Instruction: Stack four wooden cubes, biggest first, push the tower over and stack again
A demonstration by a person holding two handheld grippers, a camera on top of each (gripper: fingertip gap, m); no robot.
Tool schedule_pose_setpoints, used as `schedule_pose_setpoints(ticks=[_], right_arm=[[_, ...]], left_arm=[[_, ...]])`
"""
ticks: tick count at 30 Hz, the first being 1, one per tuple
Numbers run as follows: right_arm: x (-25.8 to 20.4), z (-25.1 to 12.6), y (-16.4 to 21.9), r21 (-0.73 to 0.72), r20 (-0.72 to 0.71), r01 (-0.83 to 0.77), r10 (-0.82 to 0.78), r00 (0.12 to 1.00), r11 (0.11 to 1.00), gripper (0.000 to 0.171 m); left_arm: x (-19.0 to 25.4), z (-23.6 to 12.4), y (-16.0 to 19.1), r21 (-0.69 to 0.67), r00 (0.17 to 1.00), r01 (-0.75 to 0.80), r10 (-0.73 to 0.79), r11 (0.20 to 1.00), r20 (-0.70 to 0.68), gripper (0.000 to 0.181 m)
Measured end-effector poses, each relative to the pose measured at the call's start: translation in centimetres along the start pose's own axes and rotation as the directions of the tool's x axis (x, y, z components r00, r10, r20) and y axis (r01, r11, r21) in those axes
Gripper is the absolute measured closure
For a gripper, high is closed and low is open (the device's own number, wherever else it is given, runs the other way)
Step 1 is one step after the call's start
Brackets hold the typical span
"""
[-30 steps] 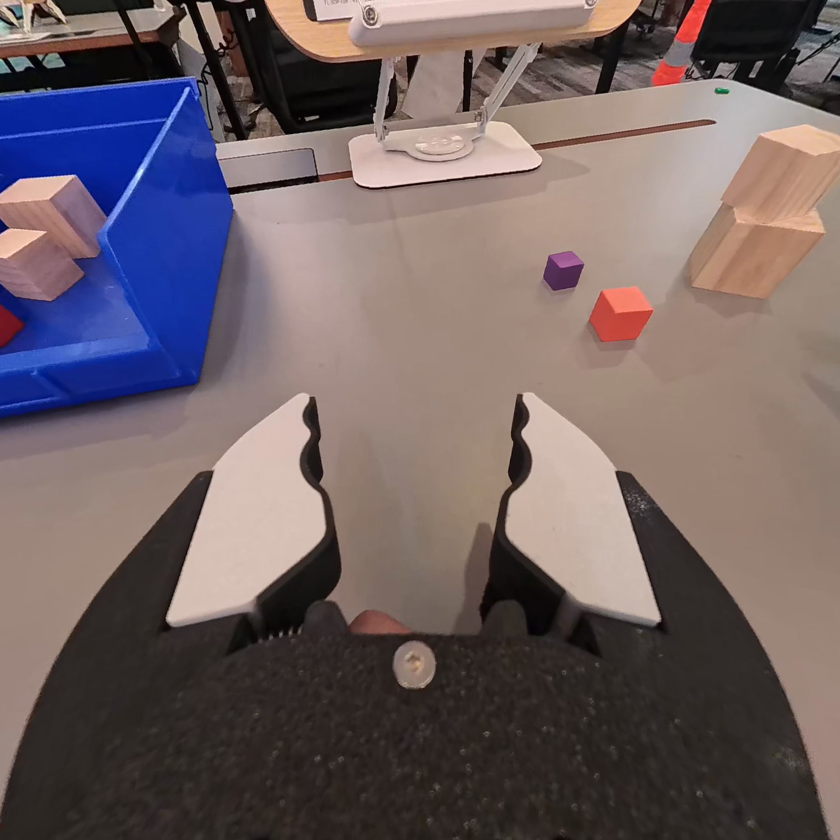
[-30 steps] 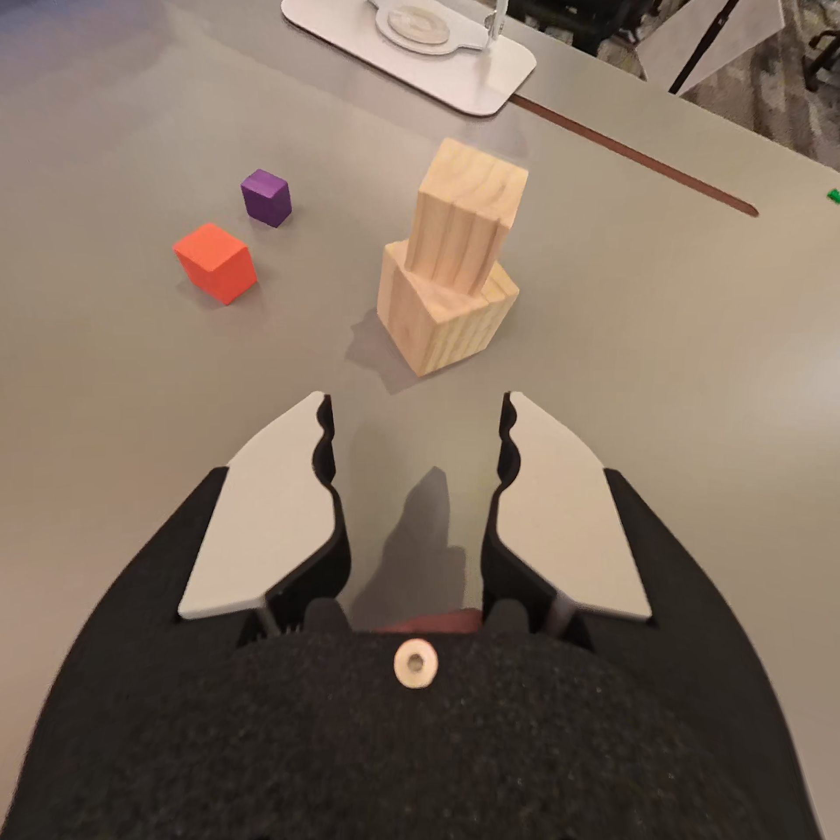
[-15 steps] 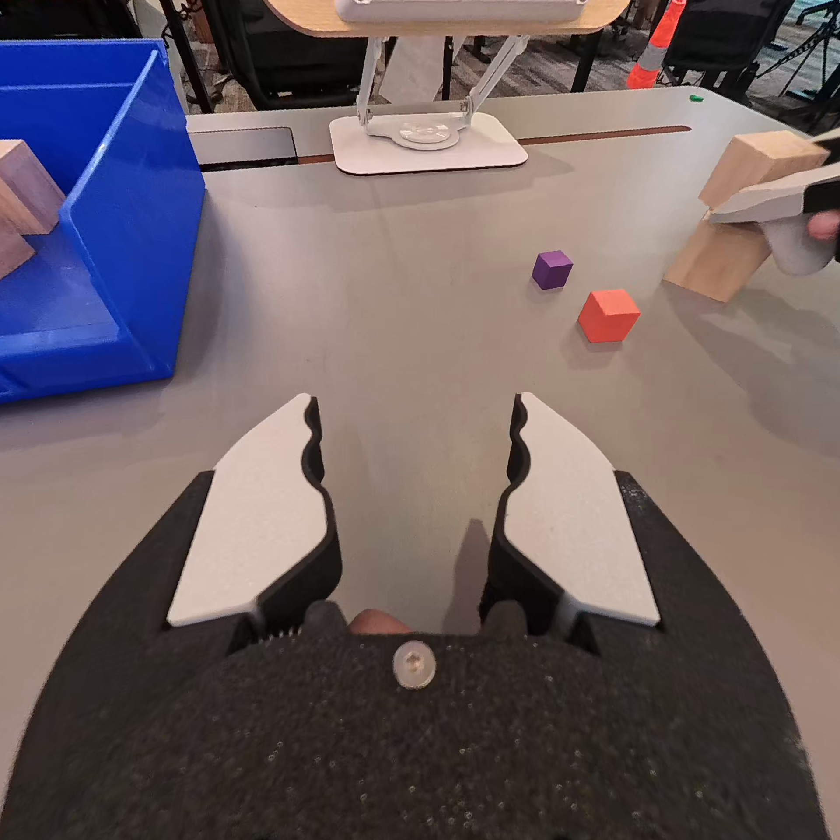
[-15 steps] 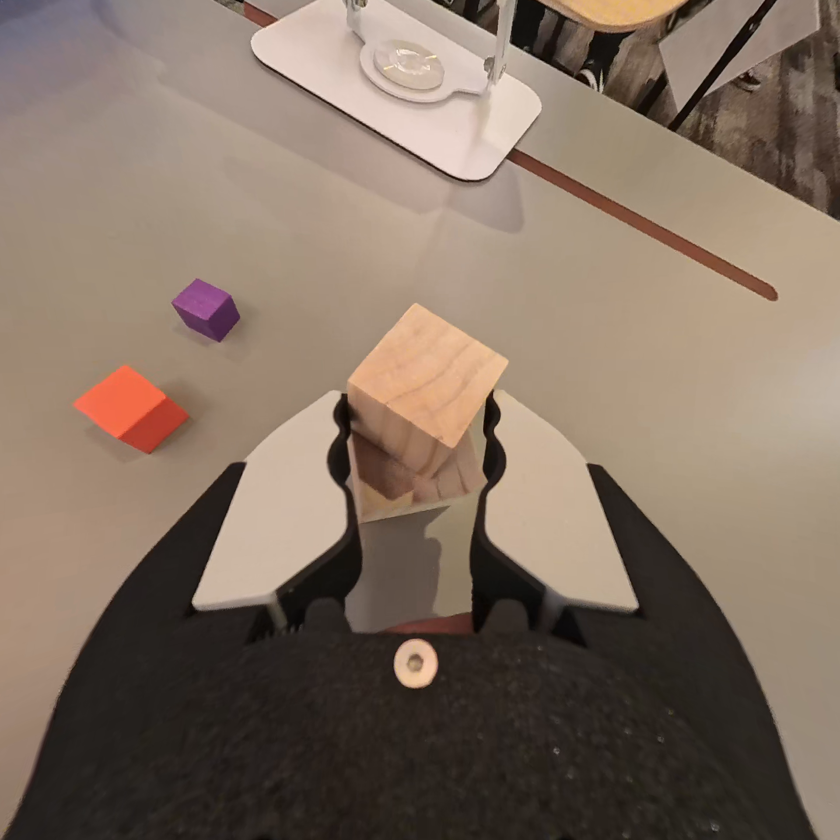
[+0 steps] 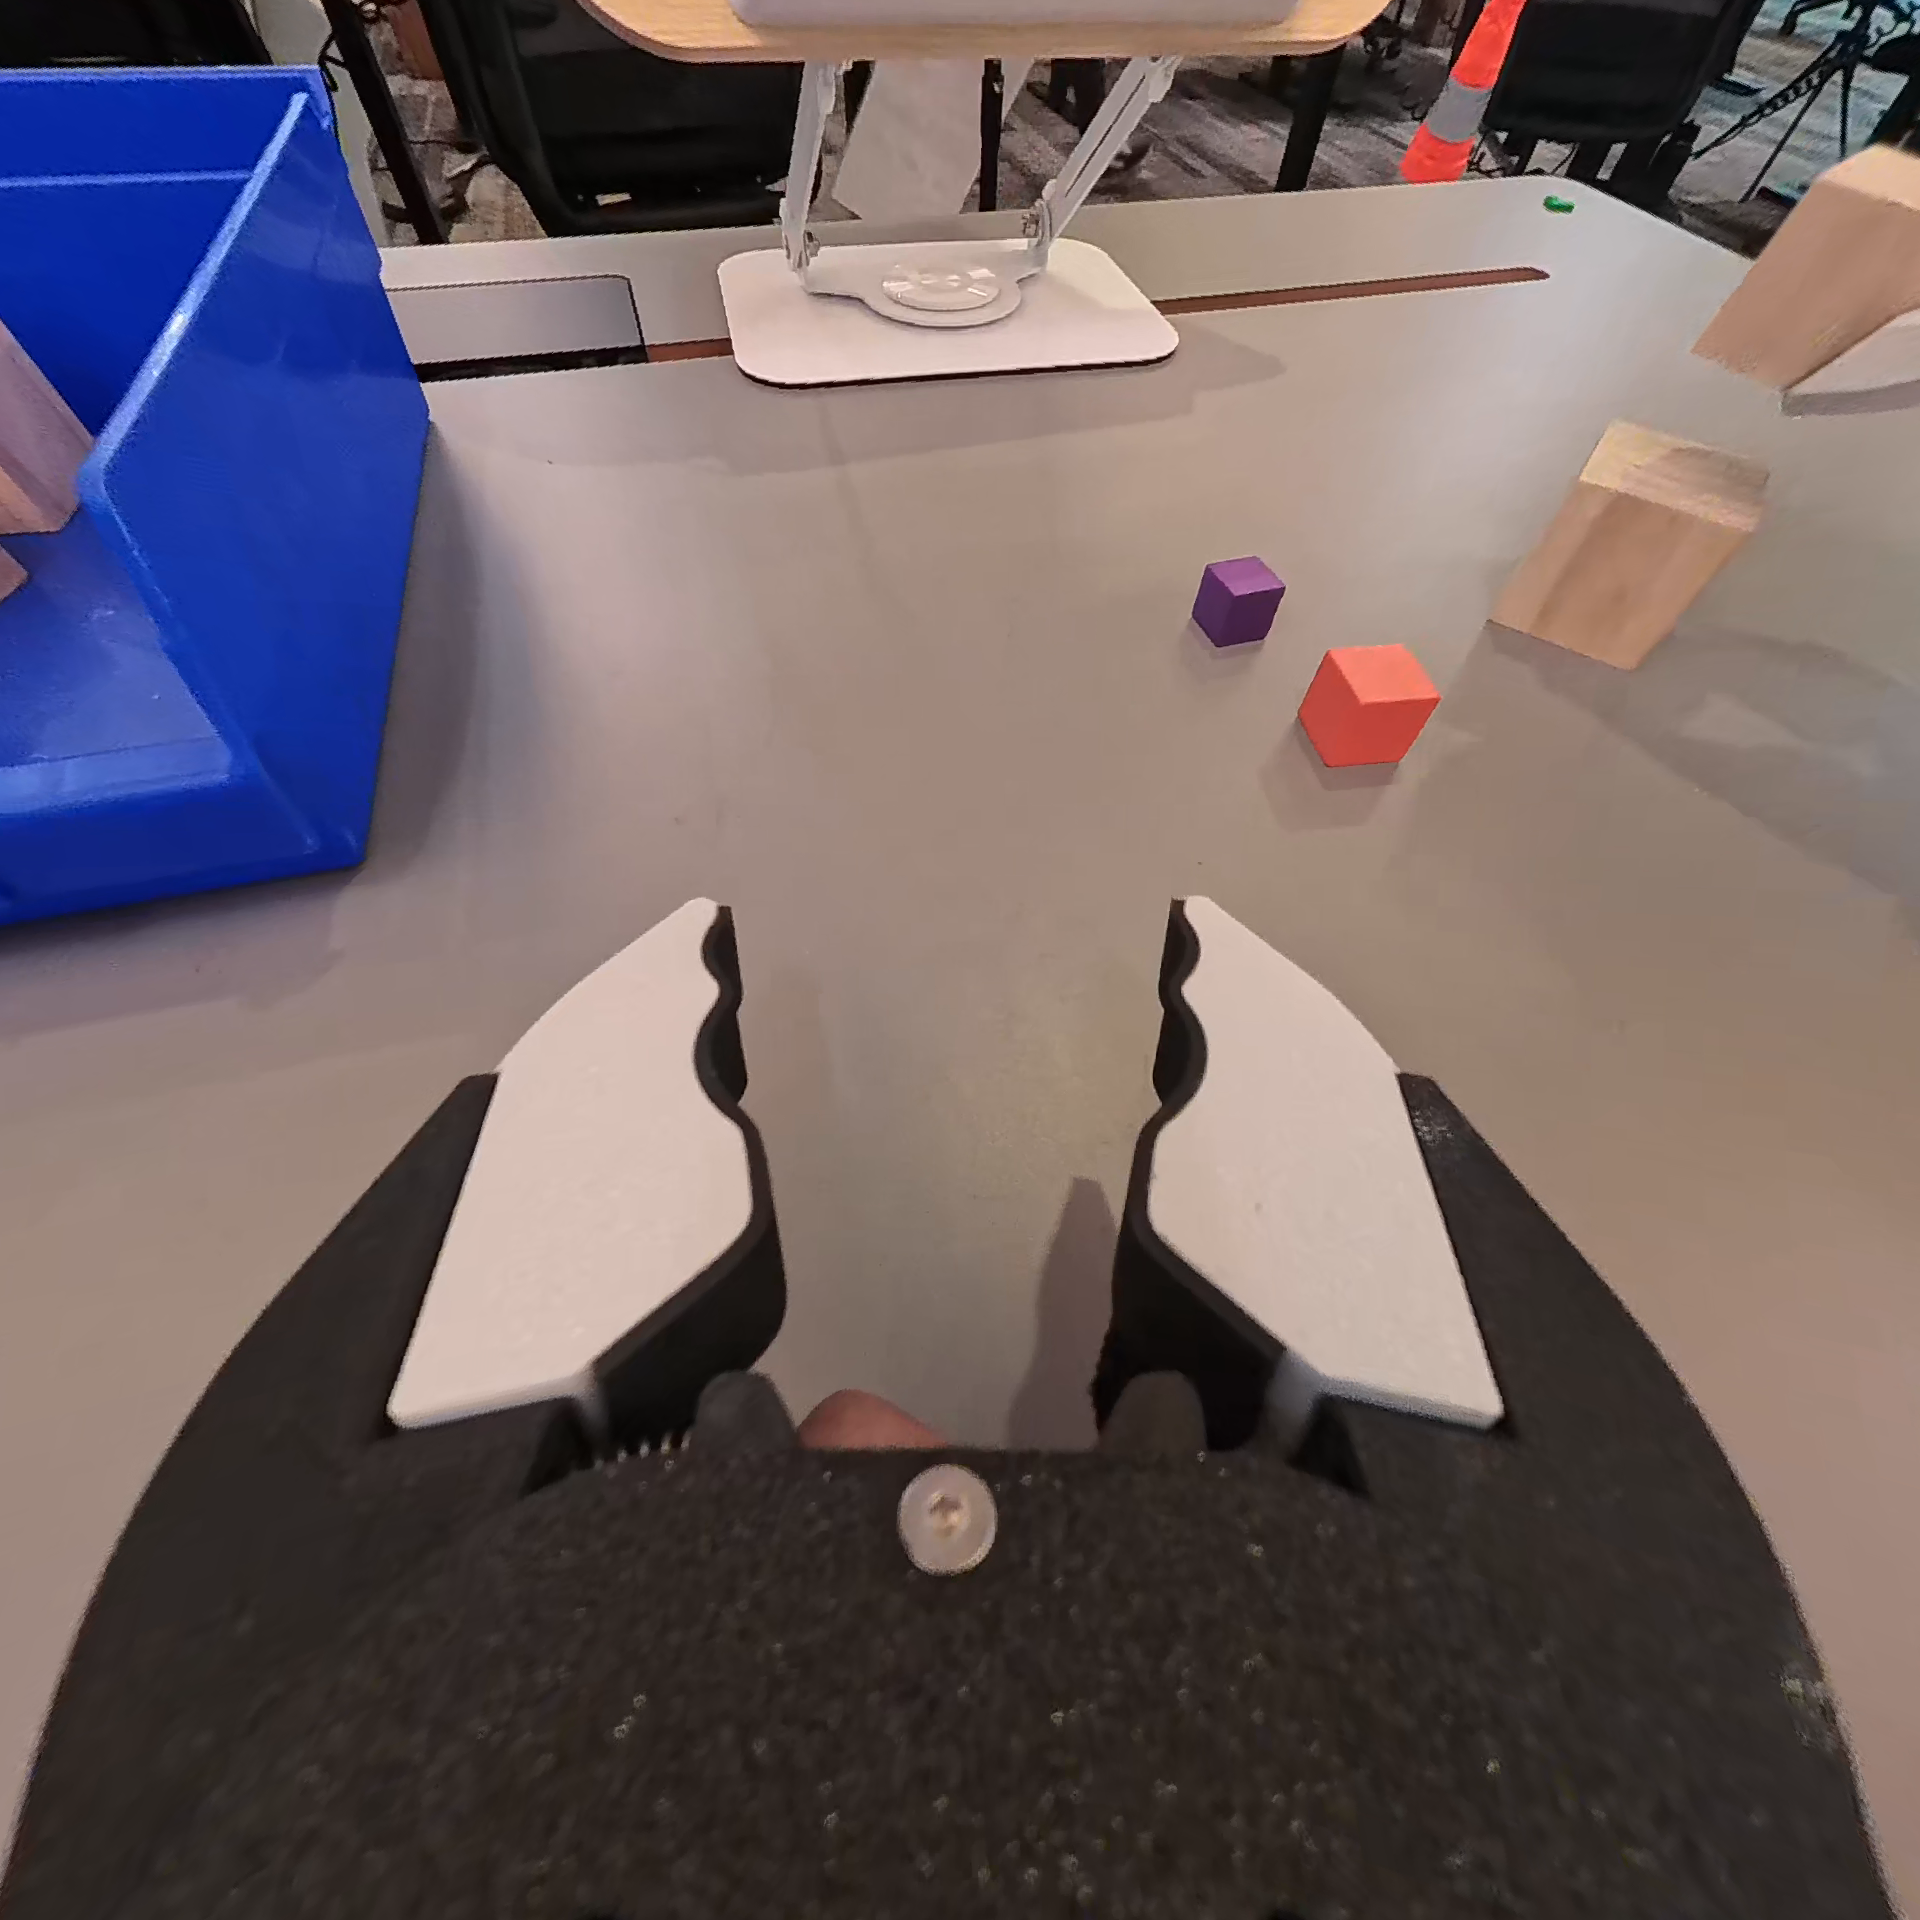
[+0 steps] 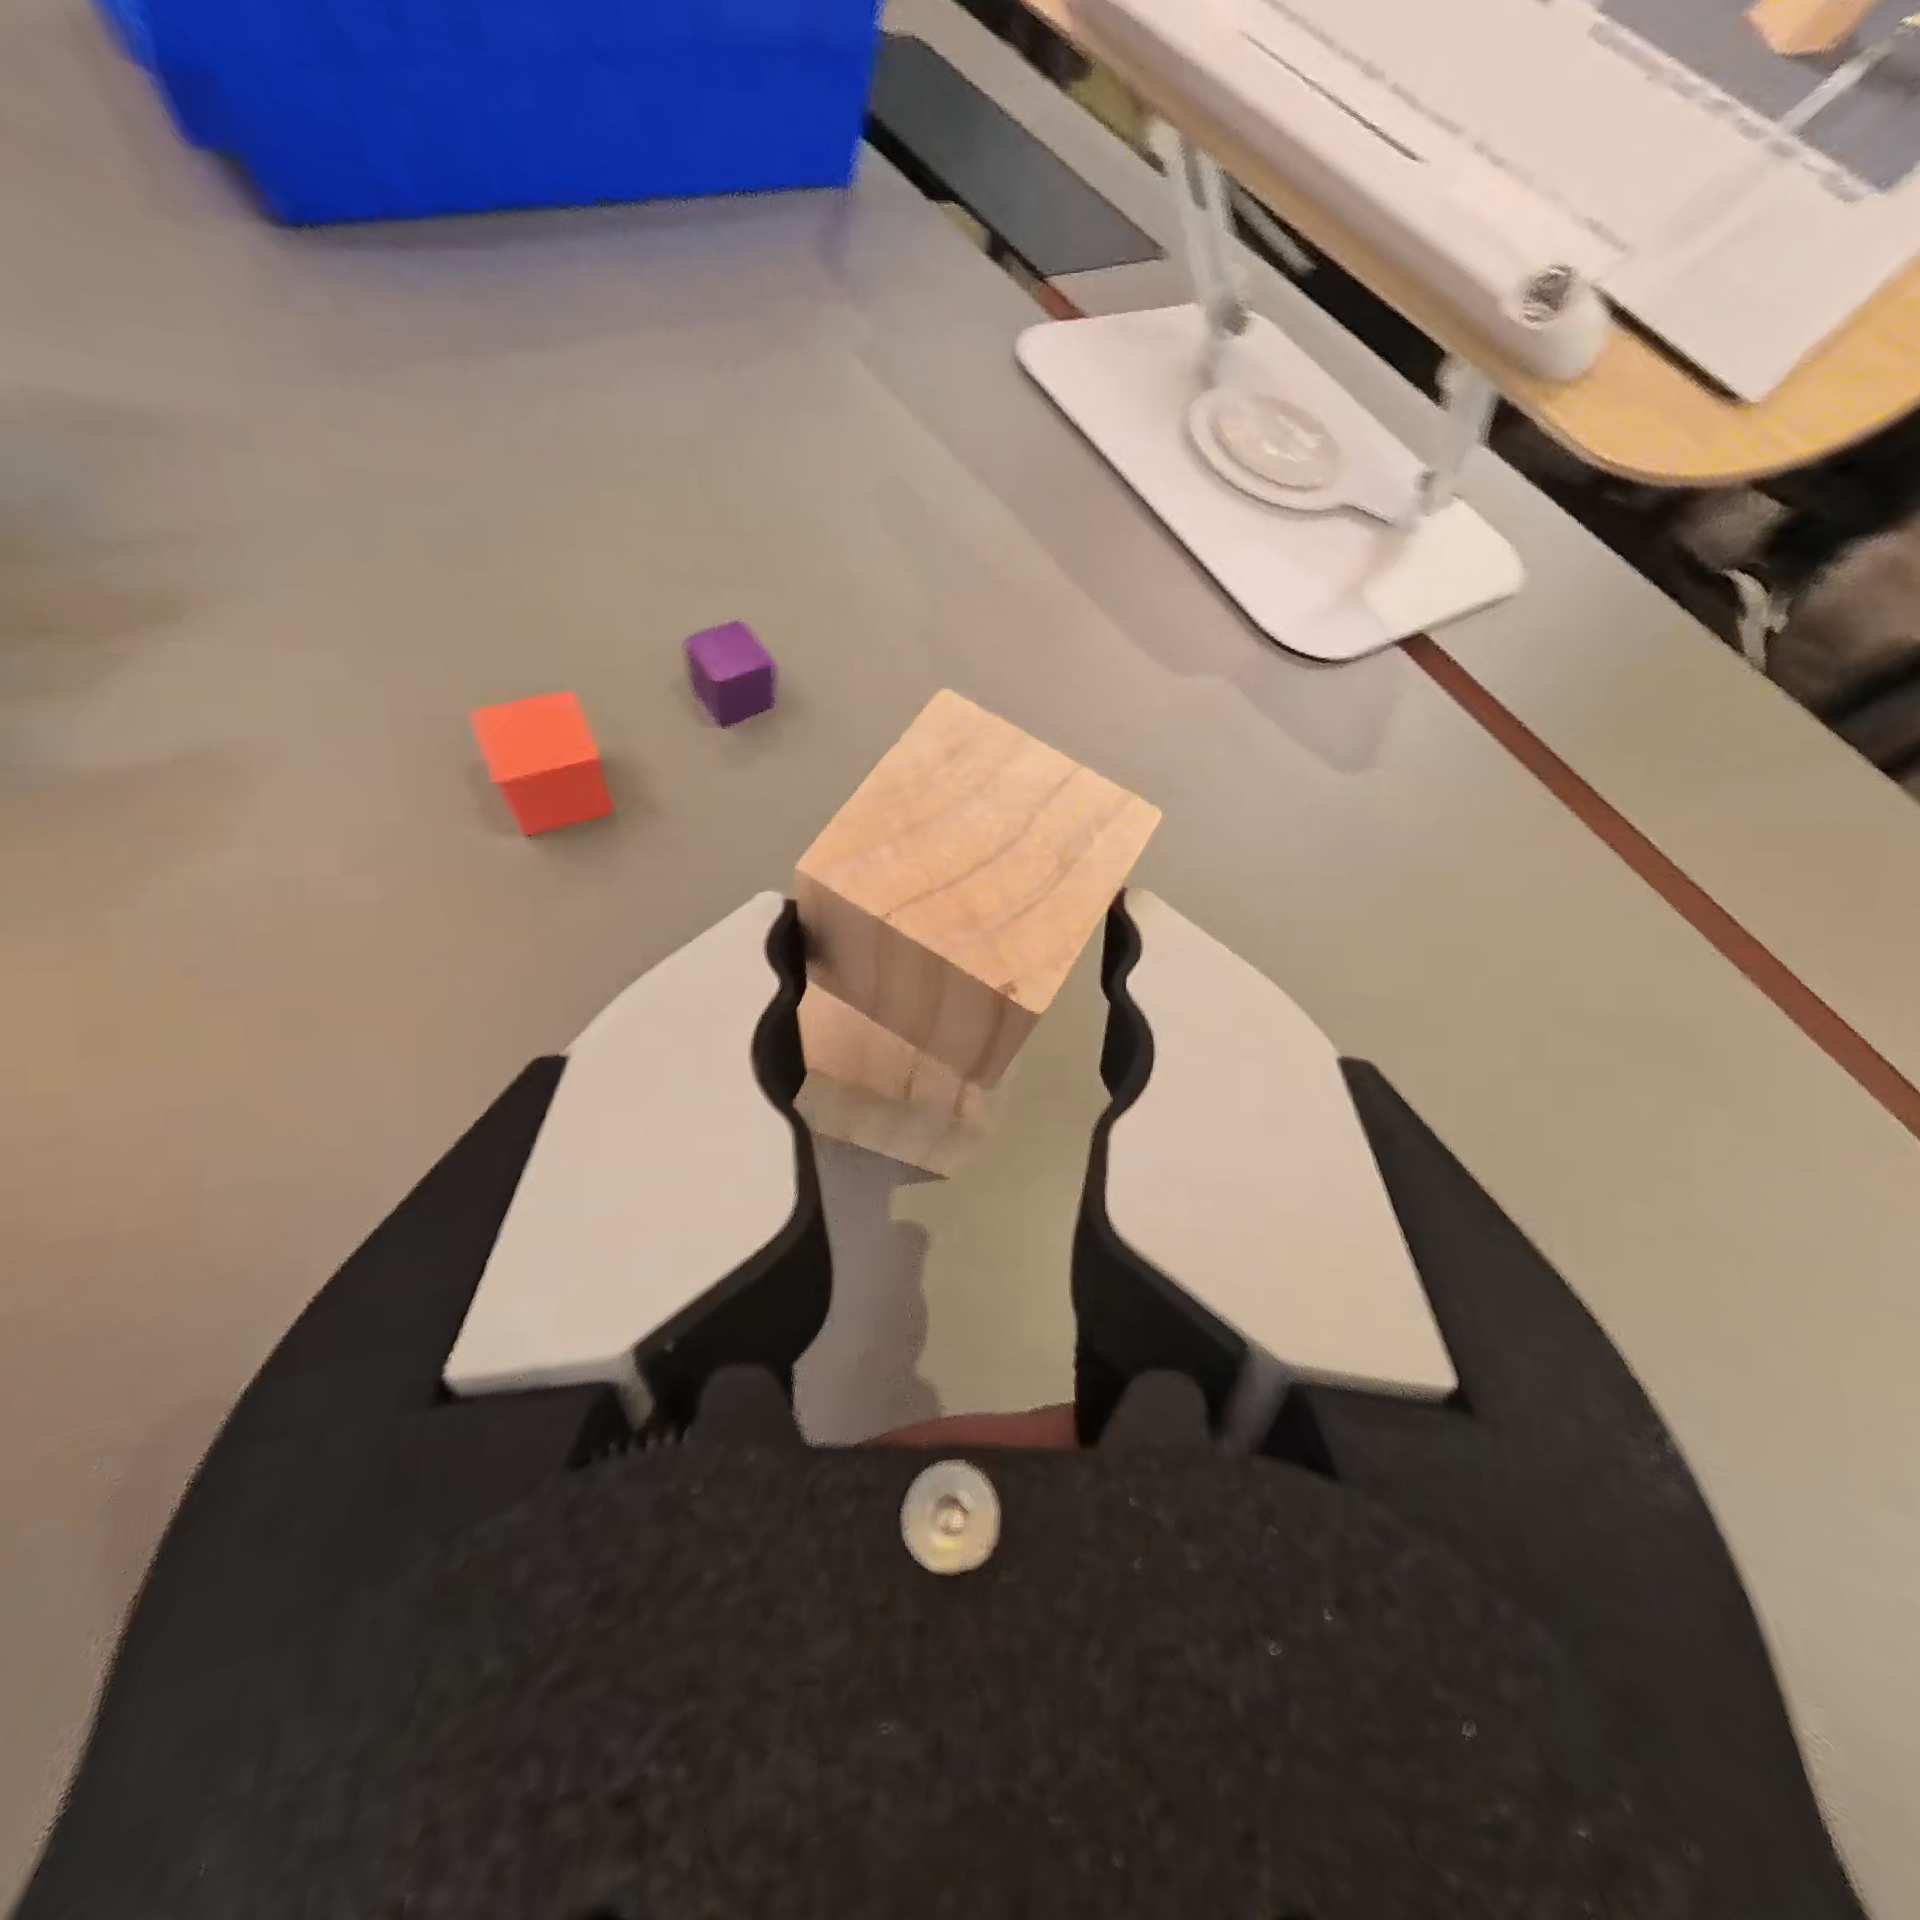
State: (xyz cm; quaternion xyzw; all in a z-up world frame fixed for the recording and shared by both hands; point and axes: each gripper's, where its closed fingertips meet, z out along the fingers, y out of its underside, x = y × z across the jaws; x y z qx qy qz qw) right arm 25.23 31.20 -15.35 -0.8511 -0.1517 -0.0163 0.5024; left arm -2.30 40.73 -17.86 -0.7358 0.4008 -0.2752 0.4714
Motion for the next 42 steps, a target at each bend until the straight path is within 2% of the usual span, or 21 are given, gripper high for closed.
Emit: schedule_pose_setpoints(ticks=[4, 12, 18, 19, 21, 25, 28, 30, 37, 42], right_arm=[[-0.2, 0.5, 0.5, -0.012, 0.098, -0.018, 0.019, 0.995, 1.000, 0.116], [-0.6, 1.5, 2.0, -0.090, 0.126, 0.003, 0.009, 0.992, 0.996, 0.116], [-1.0, 1.7, 2.5, -0.093, 0.146, 0.016, -0.002, 0.989, 0.996, 0.116], [-1.0, 1.7, 2.5, -0.087, 0.151, 0.012, 0.001, 0.989, 0.996, 0.115], [-0.9, 1.5, 2.4, -0.073, 0.145, -0.001, 0.011, 0.989, 0.997, 0.101], [-0.9, -0.1, 1.2, -0.035, 0.006, -0.051, 0.051, 0.999, 0.998, 0.094], [-1.7, -1.6, 1.8, -0.062, -0.202, -0.124, 0.109, 0.973, 0.990, 0.092], [-2.9, -2.5, 2.7, -0.075, -0.330, -0.200, 0.165, 0.930, 0.977, 0.098], [-10.5, -2.8, 4.4, -0.062, -0.429, -0.368, 0.308, 0.849, 0.928, 0.096], [-12.2, -2.3, 5.6, -0.085, -0.437, -0.401, 0.327, 0.838, 0.912, 0.096]], left_arm=[[0.0, 0.1, 0.1, -0.005, 1.000, -0.004, 0.004, 1.000, 0.001, 0.104], [0.1, 0.3, 0.1, -0.015, 1.000, -0.018, 0.018, 1.000, 0.003, 0.104], [0.2, 0.3, 0.2, -0.016, 1.000, -0.026, 0.026, 1.000, 0.001, 0.104], [0.2, 0.3, 0.2, -0.016, 1.000, -0.023, 0.023, 1.000, -0.001, 0.104], [0.2, 0.2, 0.2, -0.017, 1.000, -0.017, 0.017, 1.000, -0.005, 0.104], [0.2, 0.2, 0.3, -0.019, 1.000, -0.012, 0.012, 1.000, -0.009, 0.104], [0.3, 0.3, 0.3, -0.024, 1.000, -0.014, 0.013, 1.000, -0.010, 0.104], [0.3, 0.3, 0.4, -0.027, 1.000, -0.011, 0.010, 1.000, -0.013, 0.104], [0.6, 0.2, 0.2, -0.014, 0.999, -0.009, 0.009, 1.000, -0.037, 0.104], [0.4, 0.0, 0.0, 0.008, 1.000, -0.006, 0.006, 1.000, -0.027, 0.104]])
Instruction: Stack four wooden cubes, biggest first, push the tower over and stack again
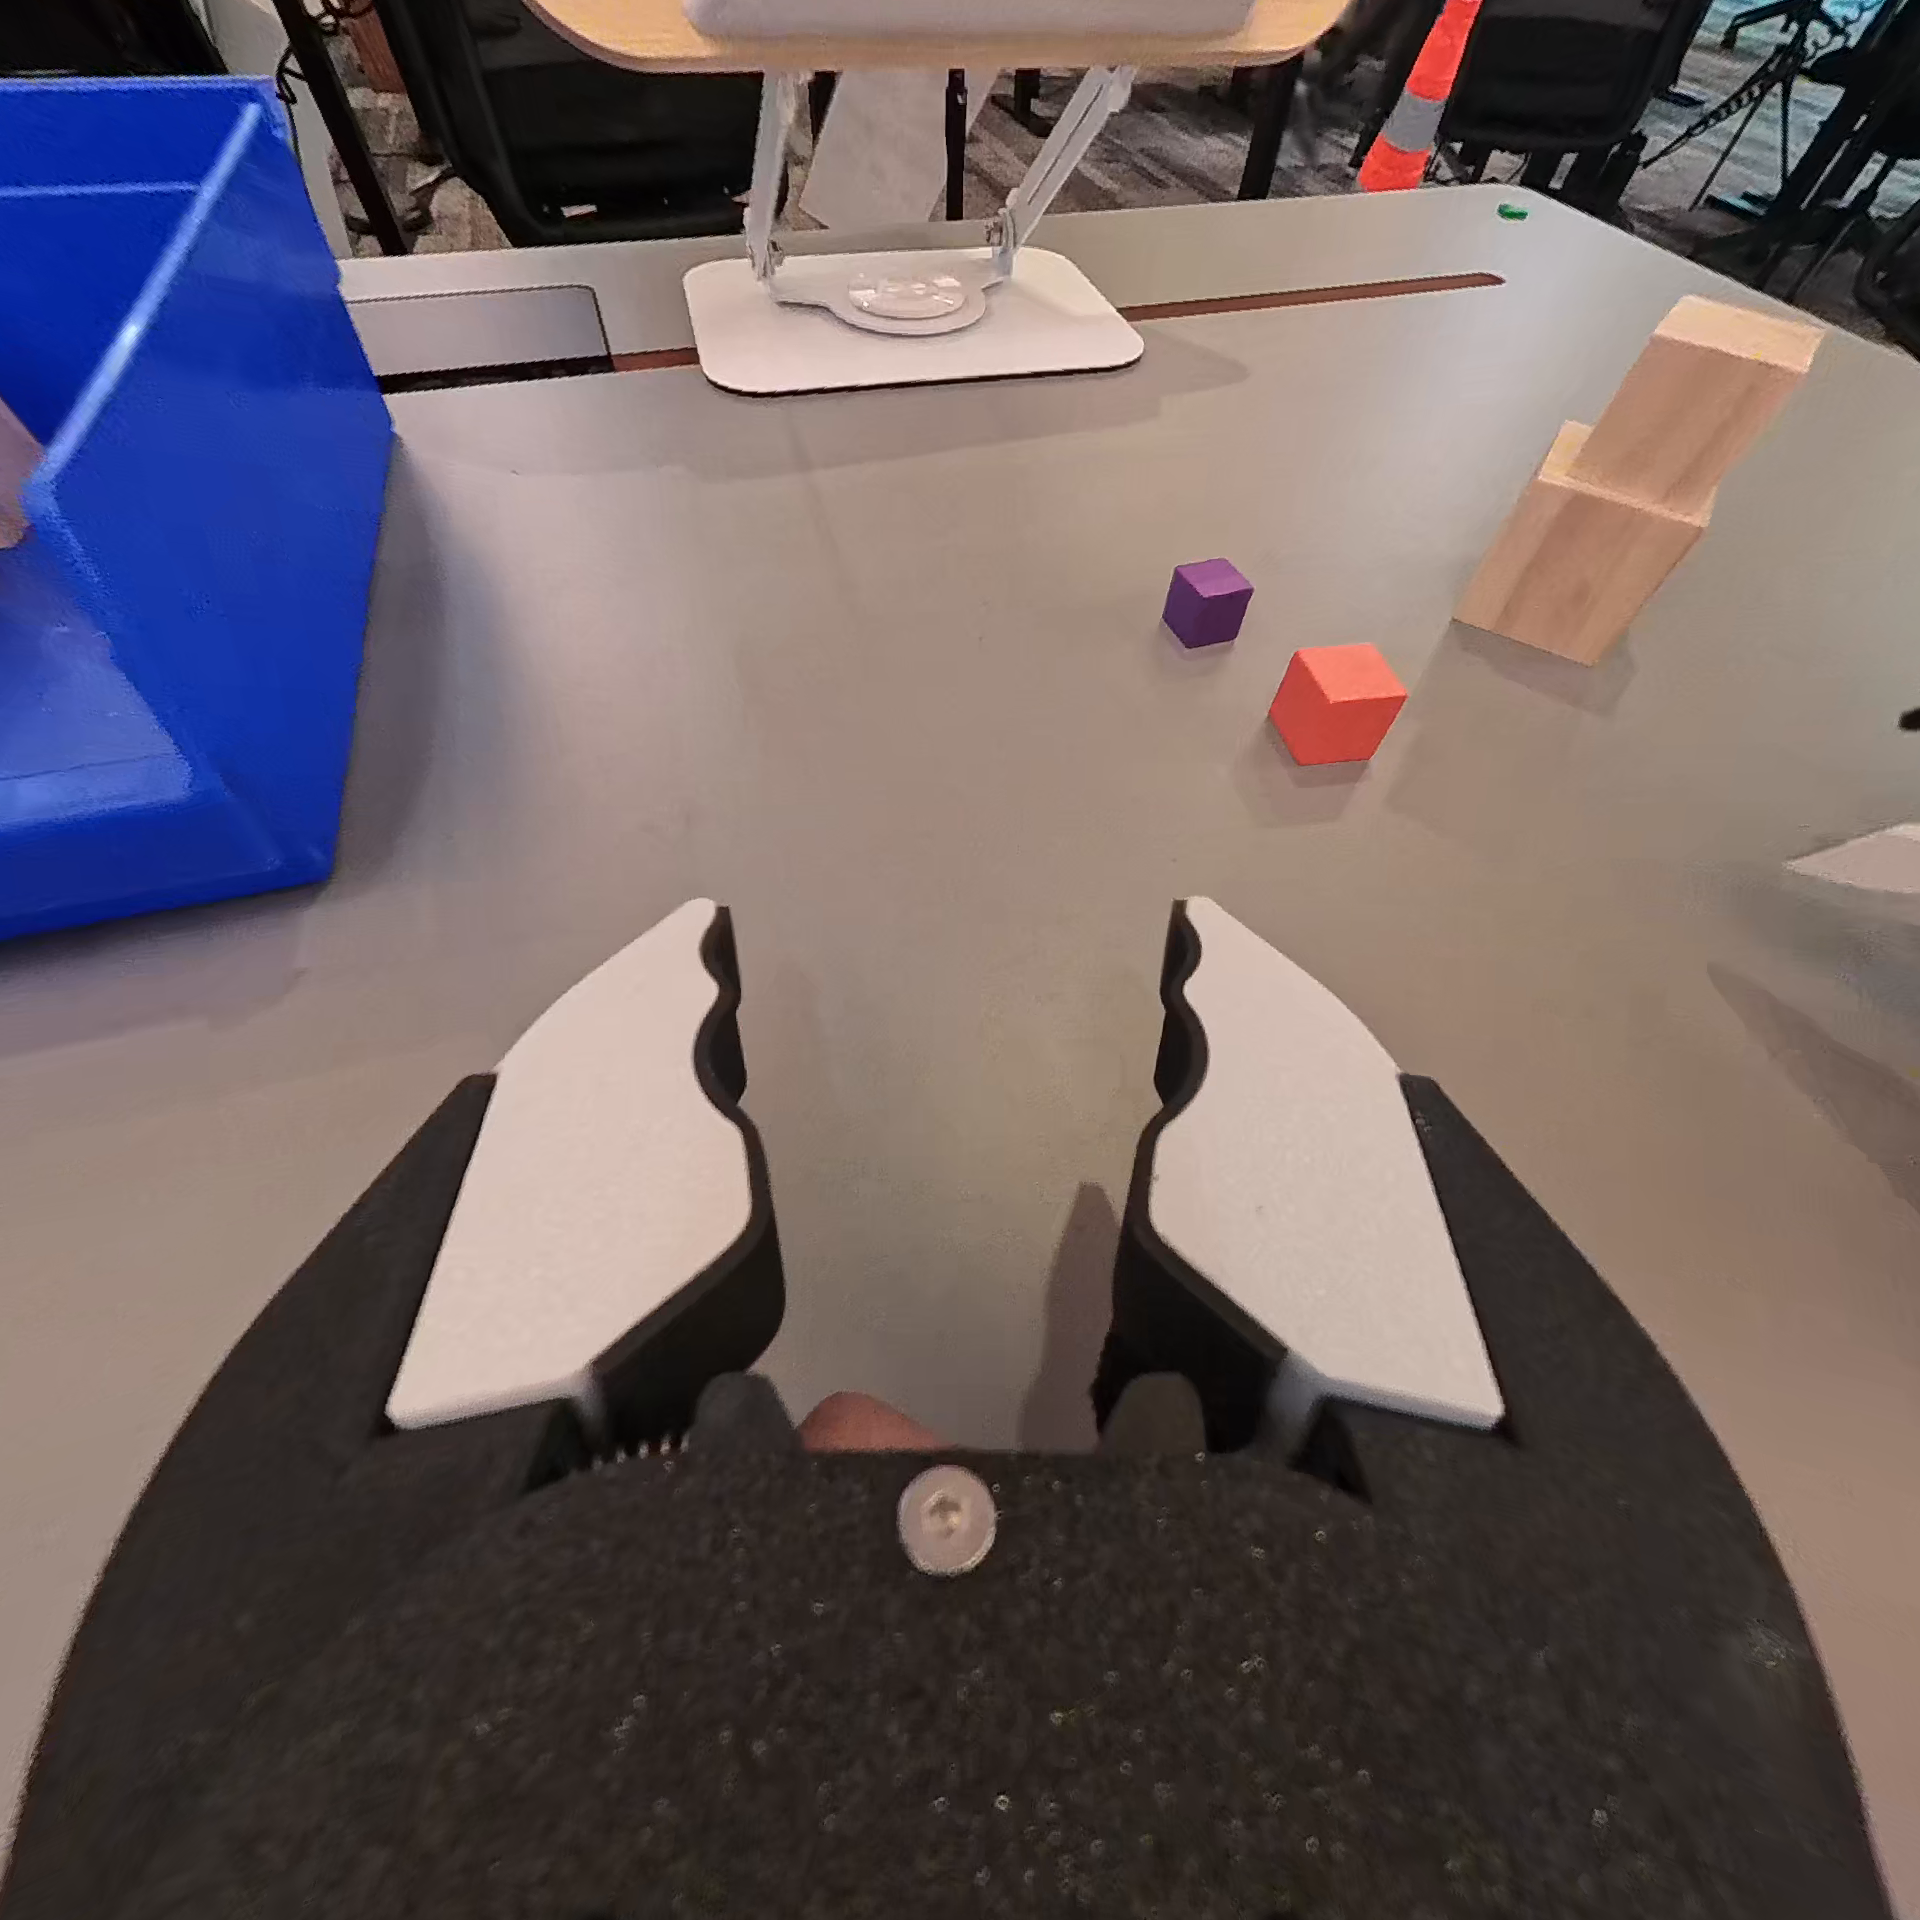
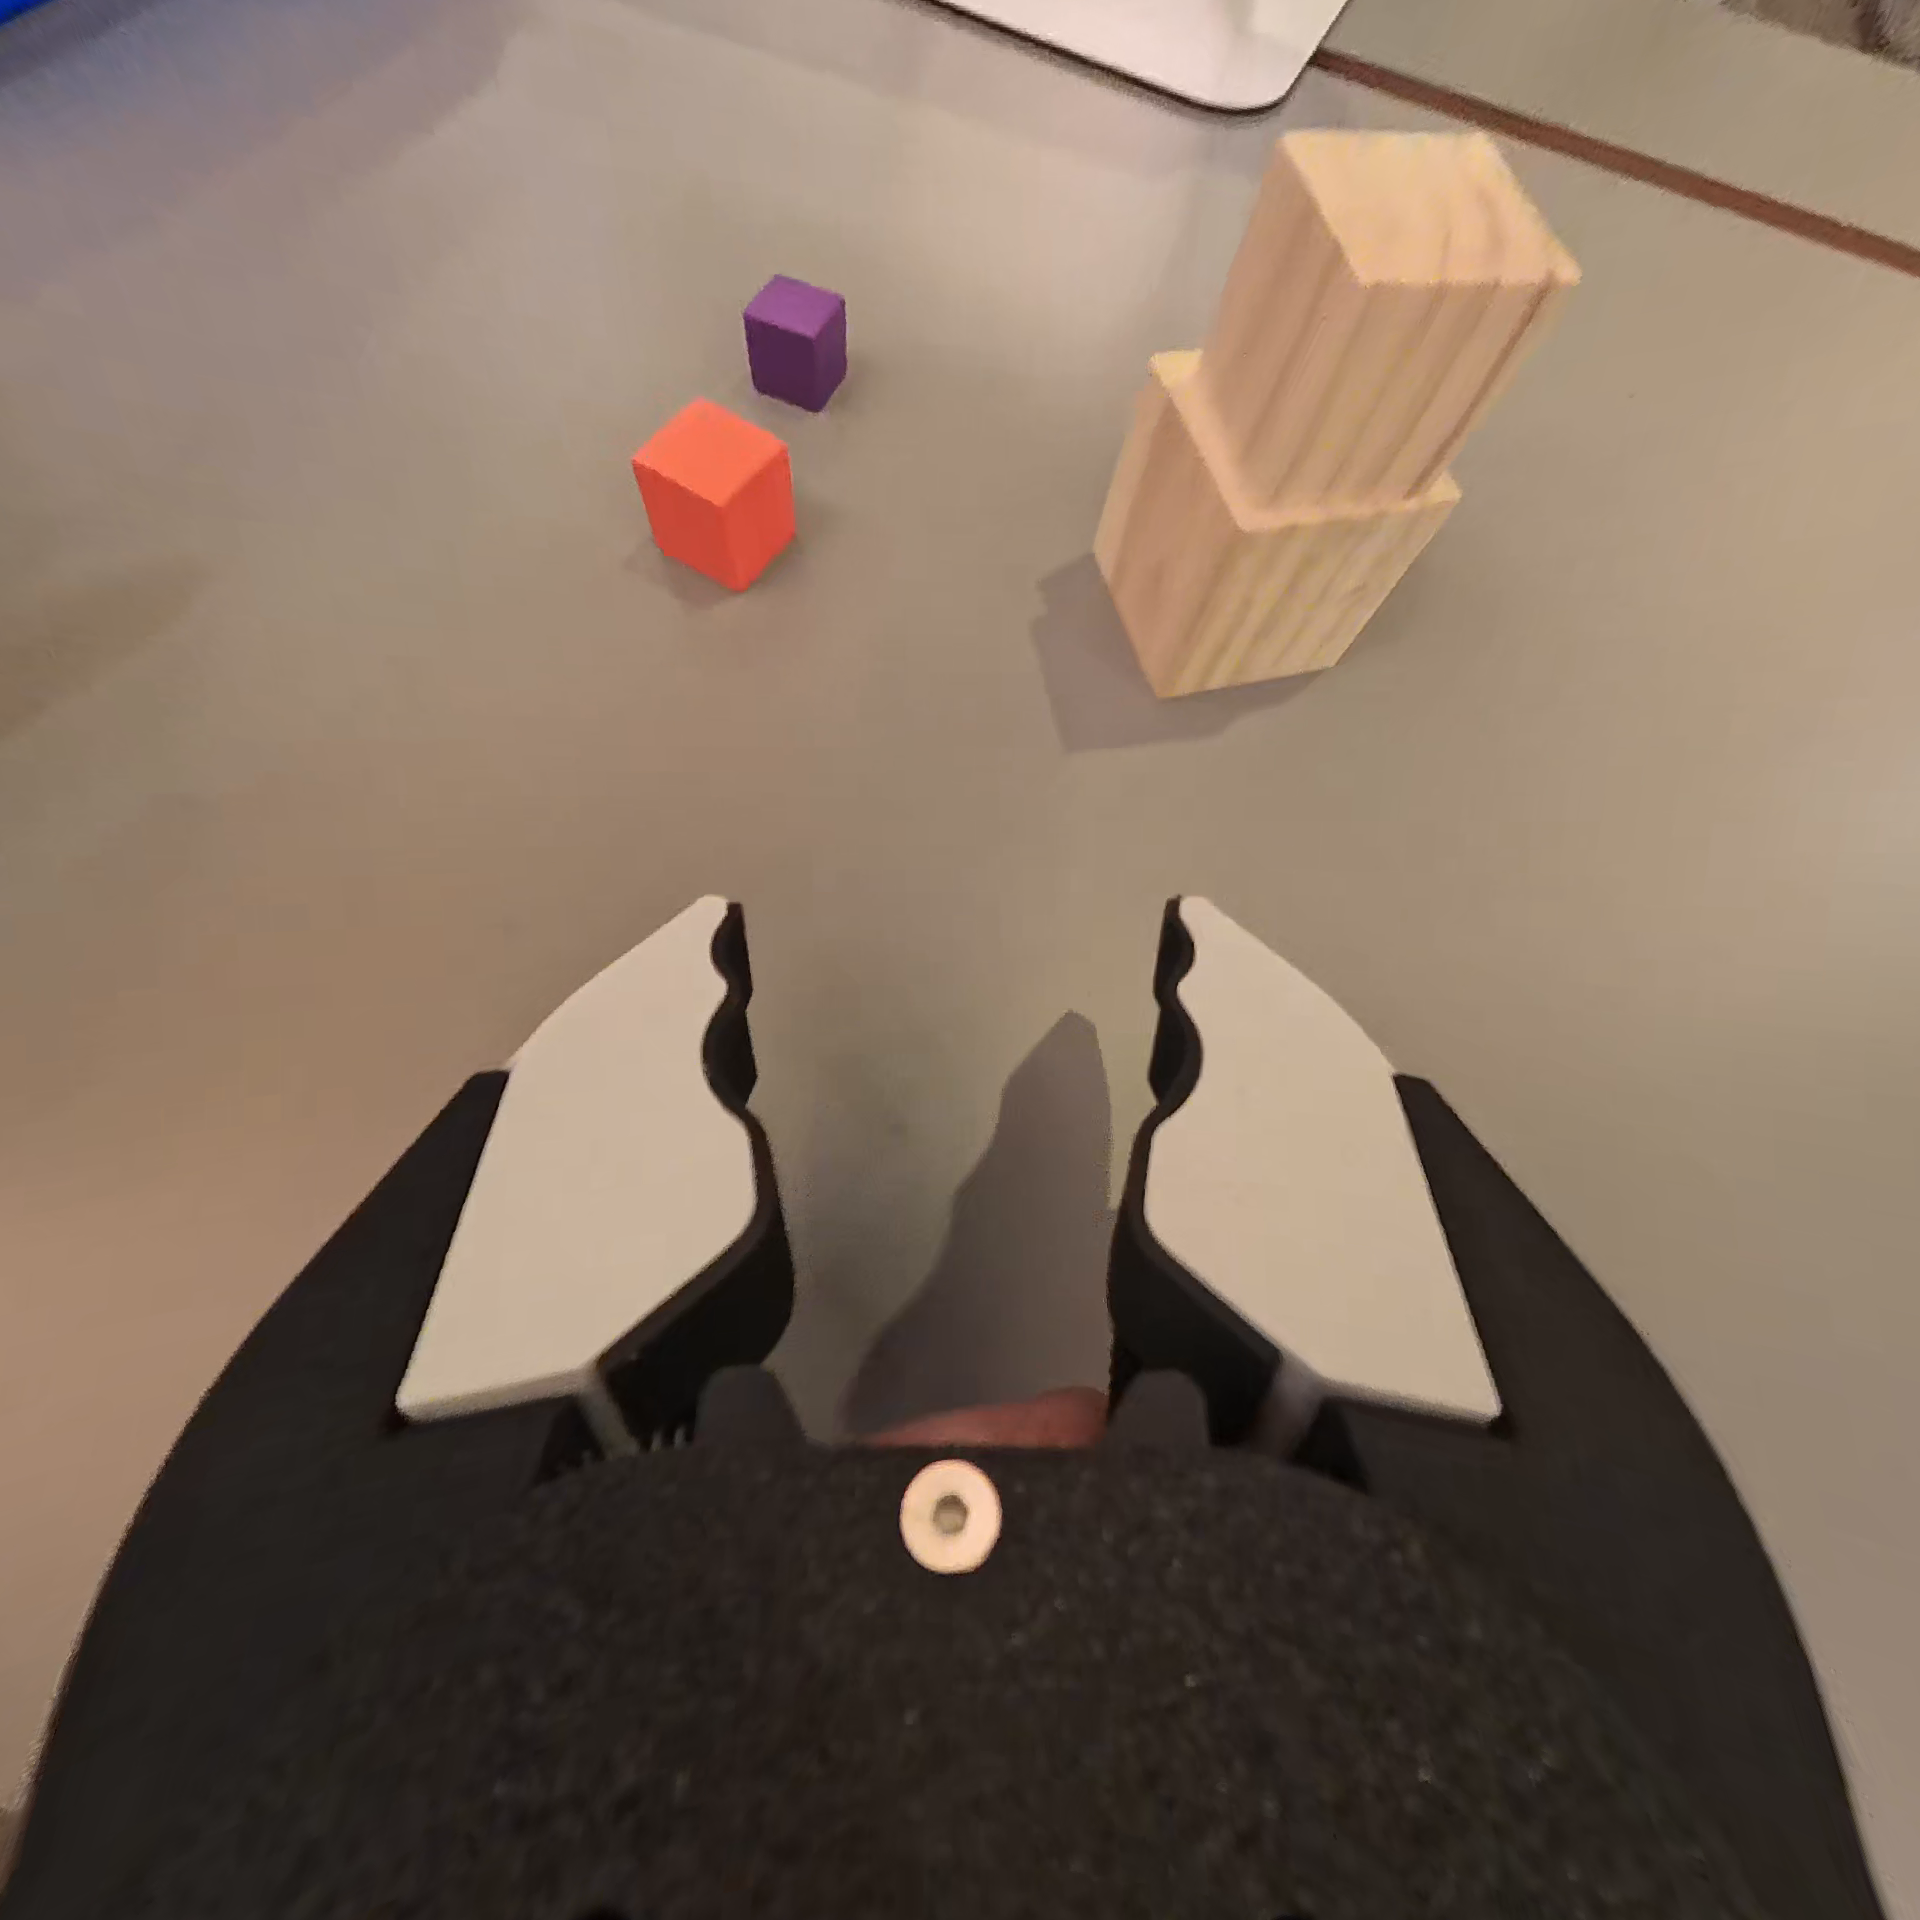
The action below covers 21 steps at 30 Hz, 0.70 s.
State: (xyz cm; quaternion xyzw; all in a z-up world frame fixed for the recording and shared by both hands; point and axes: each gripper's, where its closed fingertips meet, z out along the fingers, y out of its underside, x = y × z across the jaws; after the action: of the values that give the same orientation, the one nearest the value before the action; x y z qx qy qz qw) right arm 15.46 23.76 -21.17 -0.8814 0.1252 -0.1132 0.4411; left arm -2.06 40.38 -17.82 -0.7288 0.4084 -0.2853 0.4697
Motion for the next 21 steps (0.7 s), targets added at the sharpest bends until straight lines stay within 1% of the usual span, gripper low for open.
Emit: schedule_pose_setpoints(ticks=[4, 6, 7, 9, 11, 13, 15, 19, 21], right_arm=[[-0.3, 0.2, -0.6, 0.005, 0.016, 0.013, -0.013, 1.000, 1.000, 0.097], [-0.9, 0.7, -1.1, -0.002, 0.041, 0.043, -0.043, 0.998, 0.999, 0.097], [-1.4, 1.0, -1.7, -0.001, 0.066, 0.079, -0.079, 0.995, 0.997, 0.098], [-3.0, 2.1, -2.8, 0.001, 0.157, 0.210, -0.207, 0.966, 0.978, 0.106], [-4.7, 3.5, -4.0, 0.015, 0.266, 0.352, -0.343, 0.901, 0.936, 0.112], [-5.6, 5.0, -4.7, -0.002, 0.357, 0.487, -0.454, 0.816, 0.873, 0.115], [-5.7, 6.4, -5.6, -0.018, 0.406, 0.615, -0.556, 0.725, 0.788, 0.121], [-5.4, 8.4, -5.8, -0.104, 0.526, 0.796, -0.646, 0.552, 0.596, 0.118], [-5.5, 9.1, -5.6, -0.137, 0.576, 0.845, -0.652, 0.492, 0.517, 0.121]], left_arm=[[-0.1, -0.2, -0.1, 0.008, 1.000, 0.019, -0.019, 1.000, 0.001, 0.100], [-0.1, -0.4, -0.1, 0.009, 0.999, 0.031, -0.031, 0.999, -0.008, 0.102], [-0.1, -0.5, -0.1, 0.005, 0.999, 0.037, -0.037, 0.999, -0.004, 0.102], [-0.2, -0.4, 0.1, -0.010, 0.999, 0.036, -0.036, 0.999, 0.002, 0.102], [0.0, -0.3, 0.2, -0.015, 0.999, 0.036, -0.036, 0.999, -0.012, 0.104], [0.2, -0.3, 0.1, -0.014, 0.999, 0.040, -0.040, 0.999, -0.019, 0.105], [0.3, -0.4, 0.1, -0.015, 0.999, 0.030, -0.030, 0.999, -0.016, 0.106], [0.2, -0.5, 0.0, -0.016, 1.000, 0.011, -0.011, 1.000, -0.005, 0.105], [0.2, -0.5, 0.0, -0.017, 1.000, 0.011, -0.012, 1.000, -0.006, 0.105]])
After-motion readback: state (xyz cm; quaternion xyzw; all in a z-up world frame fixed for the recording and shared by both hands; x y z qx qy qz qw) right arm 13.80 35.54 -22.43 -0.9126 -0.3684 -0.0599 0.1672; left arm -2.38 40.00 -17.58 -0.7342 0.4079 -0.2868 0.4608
